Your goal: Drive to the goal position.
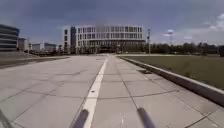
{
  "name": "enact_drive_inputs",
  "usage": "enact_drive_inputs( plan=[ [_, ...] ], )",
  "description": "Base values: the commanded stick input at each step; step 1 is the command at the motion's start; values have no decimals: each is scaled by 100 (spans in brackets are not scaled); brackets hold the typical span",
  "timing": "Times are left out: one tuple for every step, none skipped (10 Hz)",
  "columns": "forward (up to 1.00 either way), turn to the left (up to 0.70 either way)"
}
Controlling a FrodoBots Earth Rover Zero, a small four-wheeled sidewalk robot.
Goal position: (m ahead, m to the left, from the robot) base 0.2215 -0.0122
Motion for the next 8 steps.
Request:
enact_drive_inputs(
  plan=[
    [7,0],
    [7,0],
    [7,0],
    [7,0],
    [6,0],
    [7,0],
    [7,0],
    [7,0]
  ],
)
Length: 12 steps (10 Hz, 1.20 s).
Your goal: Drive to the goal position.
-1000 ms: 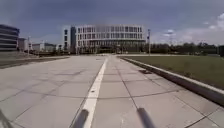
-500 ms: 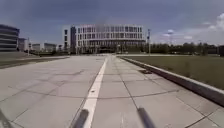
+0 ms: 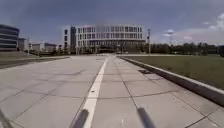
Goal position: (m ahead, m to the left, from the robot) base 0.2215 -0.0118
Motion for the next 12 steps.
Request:
enact_drive_inputs(
  plan=[
    [7,0],
    [7,0],
    [7,0],
    [7,0],
    [7,0],
    [7,0],
    [7,0],
    [7,0],
    [7,0],
    [6,0],
    [7,0],
    [7,0]
  ],
)
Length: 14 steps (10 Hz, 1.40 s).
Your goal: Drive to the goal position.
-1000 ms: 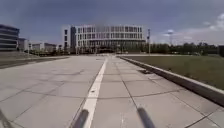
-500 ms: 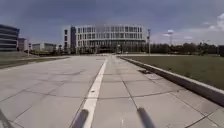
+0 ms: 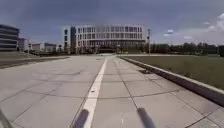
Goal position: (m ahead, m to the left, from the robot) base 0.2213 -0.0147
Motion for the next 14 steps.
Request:
enact_drive_inputs(
  plan=[
    [7,0],
    [7,0],
    [7,0],
    [6,0],
    [7,0],
    [7,0],
    [7,0],
    [7,0],
    [7,0],
    [6,0],
    [7,0],
    [7,0],
    [7,0],
    [7,0]
  ],
)
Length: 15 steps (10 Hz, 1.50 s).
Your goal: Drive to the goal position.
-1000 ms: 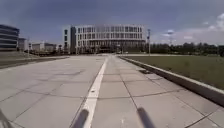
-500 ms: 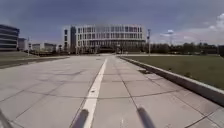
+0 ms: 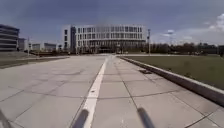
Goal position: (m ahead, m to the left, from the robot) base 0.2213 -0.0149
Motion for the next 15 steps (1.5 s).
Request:
enact_drive_inputs(
  plan=[
    [6,0],
    [7,0],
    [6,0],
    [7,0],
    [7,0],
    [7,0],
    [7,0],
    [7,0],
    [7,0],
    [6,0],
    [7,0],
    [7,0],
    [7,0],
    [7,0],
    [7,0]
  ],
)
